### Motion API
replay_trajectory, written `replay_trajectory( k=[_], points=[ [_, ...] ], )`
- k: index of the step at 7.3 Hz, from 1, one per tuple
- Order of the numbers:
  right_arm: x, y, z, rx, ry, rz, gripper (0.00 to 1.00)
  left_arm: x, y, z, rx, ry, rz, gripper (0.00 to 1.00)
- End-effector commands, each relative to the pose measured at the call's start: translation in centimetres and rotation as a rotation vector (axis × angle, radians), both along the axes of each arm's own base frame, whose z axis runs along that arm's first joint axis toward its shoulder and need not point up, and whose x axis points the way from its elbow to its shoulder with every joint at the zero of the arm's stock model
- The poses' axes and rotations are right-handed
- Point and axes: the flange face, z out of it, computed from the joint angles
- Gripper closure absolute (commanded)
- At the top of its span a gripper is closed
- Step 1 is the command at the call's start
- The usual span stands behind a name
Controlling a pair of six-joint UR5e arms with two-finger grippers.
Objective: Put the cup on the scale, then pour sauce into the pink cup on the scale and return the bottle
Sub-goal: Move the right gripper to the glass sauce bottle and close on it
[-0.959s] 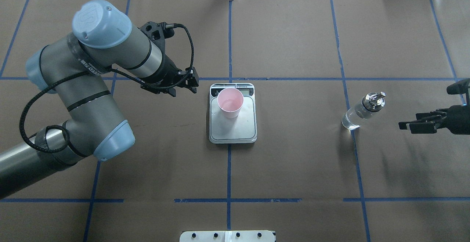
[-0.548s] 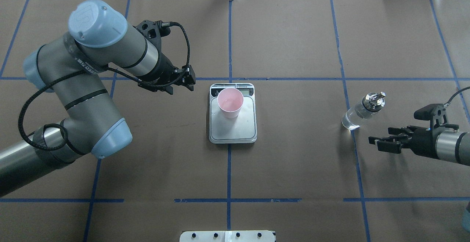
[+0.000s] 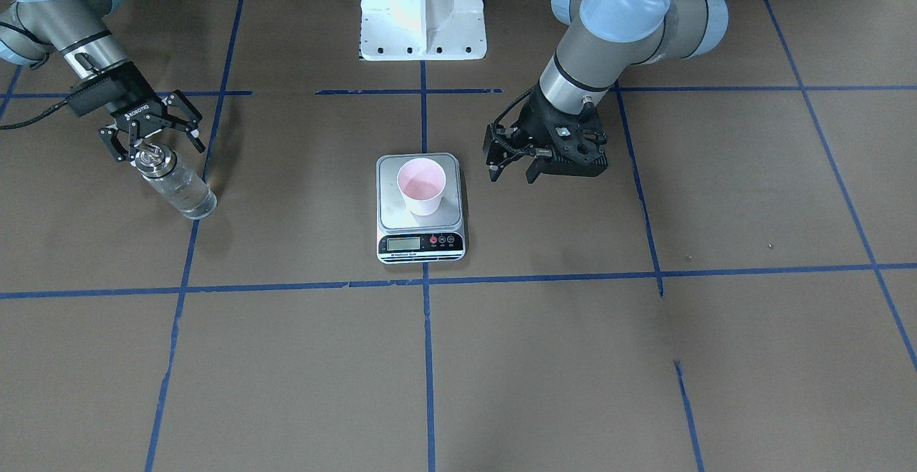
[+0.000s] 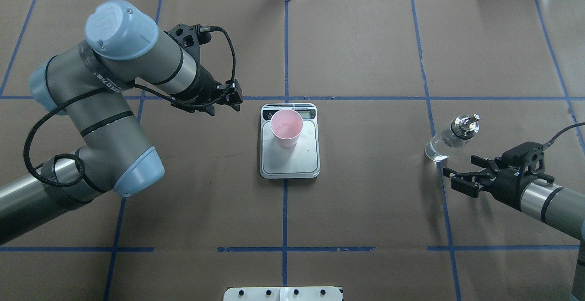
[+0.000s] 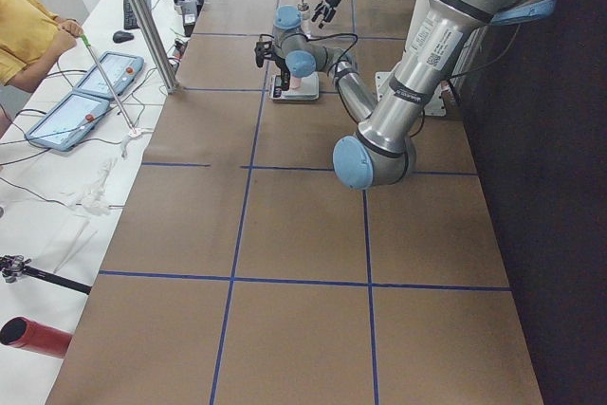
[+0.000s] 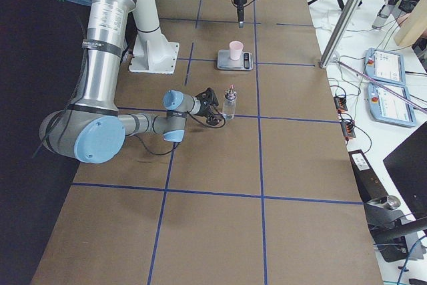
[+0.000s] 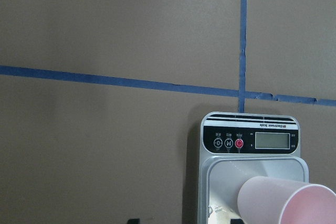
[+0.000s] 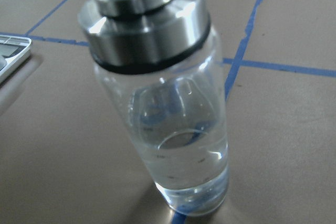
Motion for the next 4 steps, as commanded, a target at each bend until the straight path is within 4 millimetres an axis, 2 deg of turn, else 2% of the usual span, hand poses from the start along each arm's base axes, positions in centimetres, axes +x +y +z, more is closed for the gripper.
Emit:
replay_trajectory(
  k=[1, 4],
  points=[
    [-0.5, 1.1, -0.1, 0.07, 0.039, 0.182, 0.0, -0.4, -0.4, 0.1, 0.0, -0.002, -0.009, 0.35],
    [-1.7, 2.7, -0.5, 0.125, 0.053, 0.292, 0.0, -0.6, -0.6, 0.8, 0.001, -0.017, -0.026, 0.35]
  ],
)
